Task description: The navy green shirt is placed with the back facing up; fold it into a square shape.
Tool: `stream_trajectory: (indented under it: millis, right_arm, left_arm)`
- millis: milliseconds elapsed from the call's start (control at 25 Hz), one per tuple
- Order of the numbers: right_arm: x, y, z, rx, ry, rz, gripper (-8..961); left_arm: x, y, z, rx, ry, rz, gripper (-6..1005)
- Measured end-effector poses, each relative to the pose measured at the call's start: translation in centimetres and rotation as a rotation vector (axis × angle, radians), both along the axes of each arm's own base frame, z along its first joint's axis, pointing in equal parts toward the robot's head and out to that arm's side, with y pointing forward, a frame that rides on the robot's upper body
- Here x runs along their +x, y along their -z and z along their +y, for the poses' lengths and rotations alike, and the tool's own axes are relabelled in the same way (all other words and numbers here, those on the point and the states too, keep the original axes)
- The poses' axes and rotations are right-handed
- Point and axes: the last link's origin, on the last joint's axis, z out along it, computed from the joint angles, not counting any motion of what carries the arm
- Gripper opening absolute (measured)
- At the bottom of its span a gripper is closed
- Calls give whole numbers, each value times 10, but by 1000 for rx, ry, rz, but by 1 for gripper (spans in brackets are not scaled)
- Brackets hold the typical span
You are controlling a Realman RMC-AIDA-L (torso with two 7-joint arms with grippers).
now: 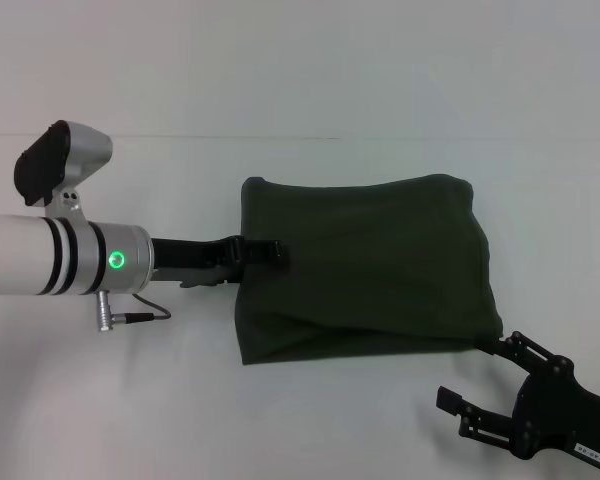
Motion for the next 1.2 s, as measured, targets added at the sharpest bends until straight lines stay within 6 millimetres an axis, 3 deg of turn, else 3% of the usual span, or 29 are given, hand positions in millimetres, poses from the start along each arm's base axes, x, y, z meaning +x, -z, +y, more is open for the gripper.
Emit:
stream_trajectory:
  millis: [520,760,1200]
  right_arm:
    - [-2,1,1,-1,-3,3,945]
    - [-2,1,1,0,-3,4,945]
    - [-3,0,3,3,-6,7,945]
  left_arm:
    - [5,2,1,-6,12,0,887]
    - [0,-1,3,10,11,24,781]
    - [0,4,0,-3,64,54,458]
